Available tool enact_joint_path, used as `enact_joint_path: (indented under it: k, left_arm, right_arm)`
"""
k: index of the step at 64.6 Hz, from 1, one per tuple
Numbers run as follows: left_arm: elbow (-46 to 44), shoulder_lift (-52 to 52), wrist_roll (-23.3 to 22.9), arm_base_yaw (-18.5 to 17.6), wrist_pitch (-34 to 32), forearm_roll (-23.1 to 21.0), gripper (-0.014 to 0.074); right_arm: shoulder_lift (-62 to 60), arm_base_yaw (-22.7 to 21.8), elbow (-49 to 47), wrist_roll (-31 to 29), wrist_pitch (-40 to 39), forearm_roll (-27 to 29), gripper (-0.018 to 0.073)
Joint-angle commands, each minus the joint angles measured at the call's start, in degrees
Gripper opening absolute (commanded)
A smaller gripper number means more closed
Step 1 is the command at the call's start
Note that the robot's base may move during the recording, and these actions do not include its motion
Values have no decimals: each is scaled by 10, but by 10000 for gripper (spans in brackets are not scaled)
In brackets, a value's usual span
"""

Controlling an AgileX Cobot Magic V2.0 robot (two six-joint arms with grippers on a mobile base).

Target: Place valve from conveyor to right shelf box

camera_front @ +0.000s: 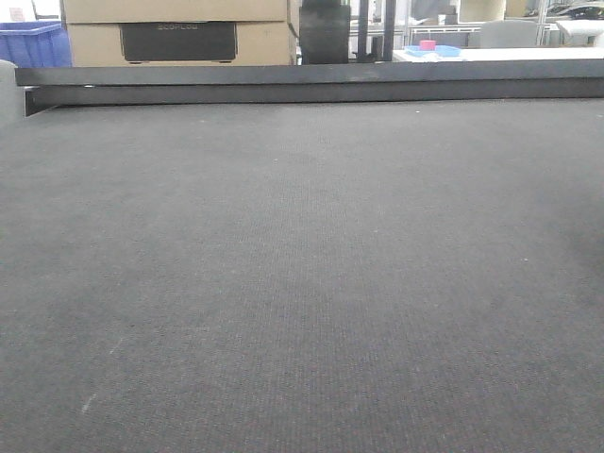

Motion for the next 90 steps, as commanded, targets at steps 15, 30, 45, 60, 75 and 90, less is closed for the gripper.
enact_joint_path:
  k: [15,30,45,60,75,90]
  left_arm:
    - [-2,-46,-5,-4,-81,-6,-111]
    - [-2,-47,-5,-4,-98,-6,-111]
    - [-2,-47,-5,-4,-98,-6,-111]
    - [-2,-47,-5,-4,-99,-6,-111]
    - [-2,-47,-5,-4,-99,-6,-111]
    - [-2,-47,-5,-4,-99,-6,-111]
  right_arm:
    - [-102,-1,-26,-5,-116,-1,-152]
    - [-109,-1,-68,-5,-112,-1,-152]
    - [-109,-1,-67,-5,-116,-1,-152]
    - [-109,-1,-67,-5,-117,-1,-152]
    - [-109,-1,-67,-5,-116,0,-152]
    - [-109,-1,-67,-5,-116,0,-152]
